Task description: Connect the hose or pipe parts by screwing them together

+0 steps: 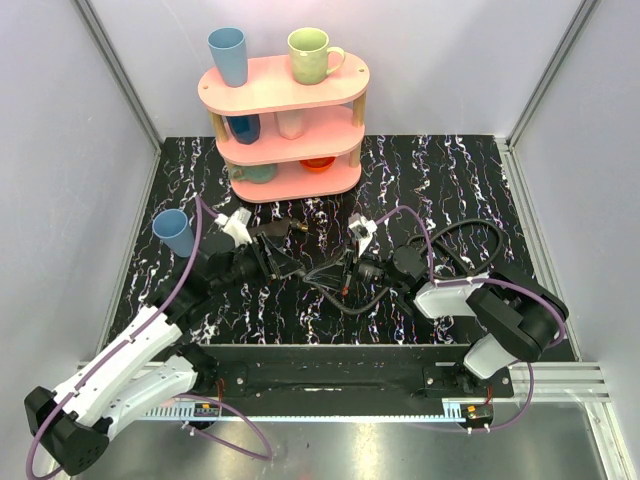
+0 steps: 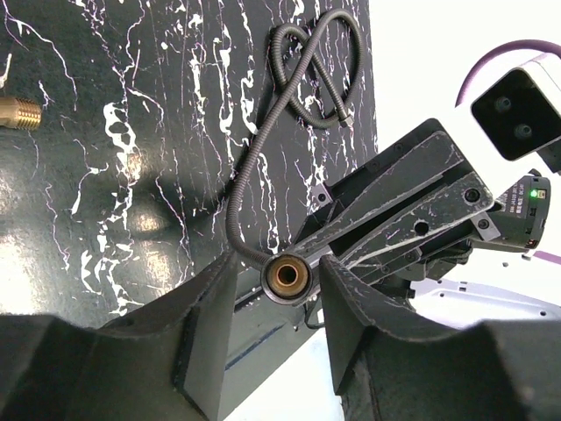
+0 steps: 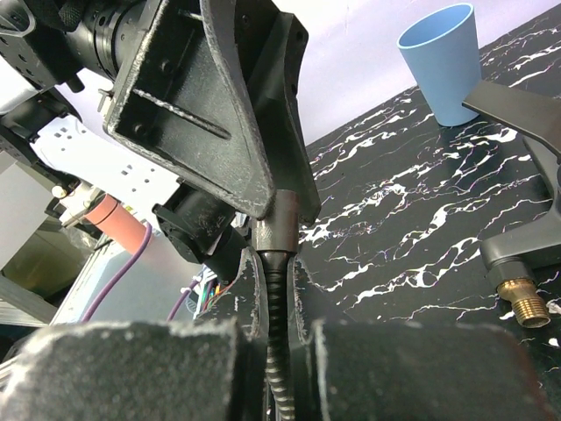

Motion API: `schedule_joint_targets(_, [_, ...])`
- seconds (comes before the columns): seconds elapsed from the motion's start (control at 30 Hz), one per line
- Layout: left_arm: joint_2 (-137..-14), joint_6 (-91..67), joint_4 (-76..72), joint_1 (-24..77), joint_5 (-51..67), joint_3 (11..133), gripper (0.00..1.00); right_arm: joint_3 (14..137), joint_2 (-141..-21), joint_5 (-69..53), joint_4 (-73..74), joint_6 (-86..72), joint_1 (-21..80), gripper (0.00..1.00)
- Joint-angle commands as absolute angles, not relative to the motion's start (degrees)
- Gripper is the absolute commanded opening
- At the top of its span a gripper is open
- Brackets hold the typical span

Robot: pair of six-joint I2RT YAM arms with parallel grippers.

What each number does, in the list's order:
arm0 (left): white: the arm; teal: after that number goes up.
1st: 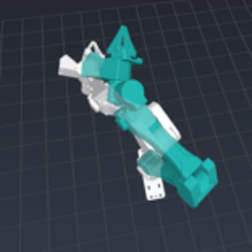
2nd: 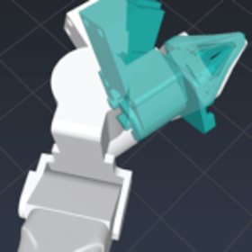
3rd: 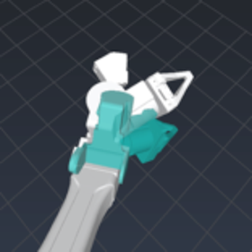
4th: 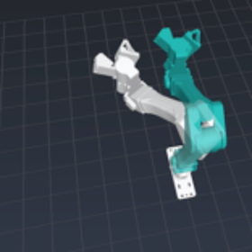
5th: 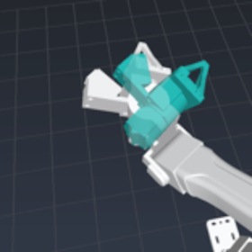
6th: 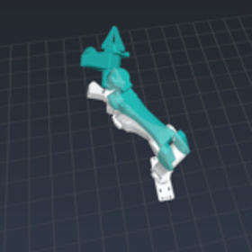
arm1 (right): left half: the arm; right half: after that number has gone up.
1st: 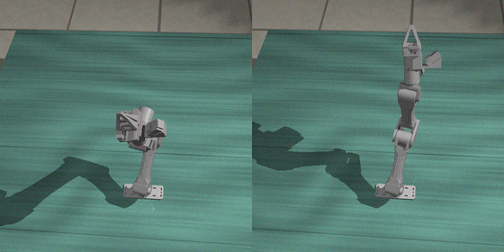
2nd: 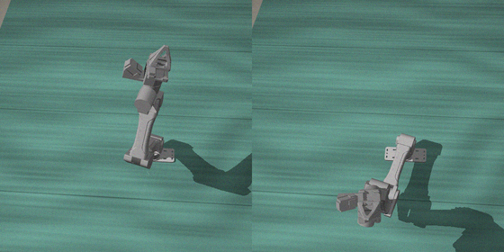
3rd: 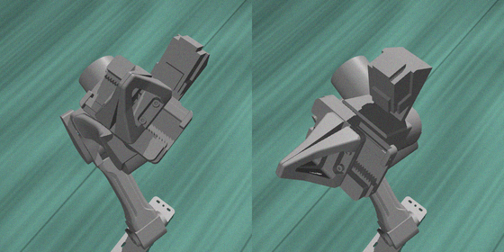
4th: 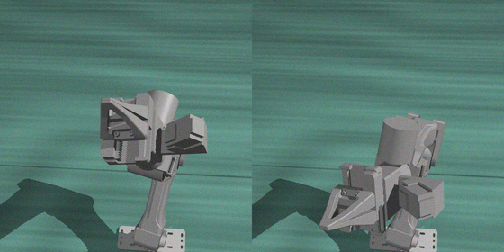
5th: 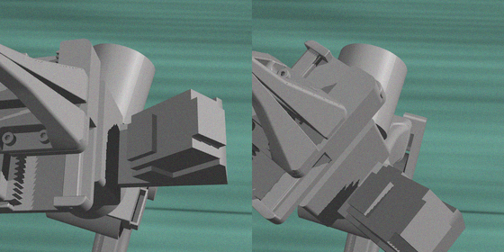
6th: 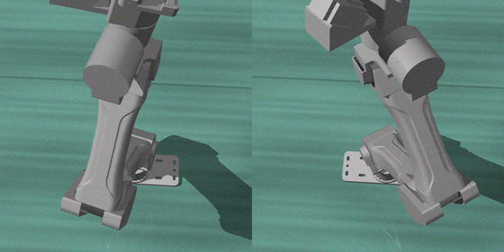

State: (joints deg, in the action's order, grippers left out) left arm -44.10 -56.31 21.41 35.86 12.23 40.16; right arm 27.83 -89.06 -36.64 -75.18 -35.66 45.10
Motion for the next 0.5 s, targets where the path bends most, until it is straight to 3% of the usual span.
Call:
schedule_joint_targets(0.0, [-44.12, -55.2, 20.57, 35.86, 13.09, 42.8, 0.43, 29.0, -87.54, -36.65, -86.49, -34.98, 44.91, 0.0])
schedule_joint_targets(0.03, [-44.21, -55.2, 20.39, 35.86, 13.44, 42.8, 0.32, 29.09, -87.71, -36.65, -86.31, -35.33, 45.0, 0.0])
schedule_joint_targets(0.13, [-44.47, -55.11, 19.78, 35.86, 14.06, 42.71, 0.12, 30.14, -88.41, -37.61, -85.43, -36.47, 44.91, 0.0])
schedule_joint_targets(0.17, [-44.73, -55.11, 19.86, 35.86, 14.06, 42.89, 0.0, 30.49, -88.5, -37.79, -85.34, -36.82, 44.91, 0.03])
schedule_joint_targets(0.23, [-44.83, -55.11, 20.04, 35.86, 14.33, 43.24, 0.0, 31.11, -88.42, -37.36, -85.25, -37.26, 44.91, 0.14])
schedule_joint_targets(0.37, [-44.12, -55.81, 20.13, 35.86, 13.8, 43.24, 0.0, 31.46, -87.63, -35.16, -85.17, -37.53, 44.91, 0.49])
schedule_joint_targets(0.47, [-43.77, -56.6, 20.04, 35.86, 13.19, 43.07, 0.0, 32.34, -87.54, -33.57, -84.11, -37.79, 44.91, 0.54])
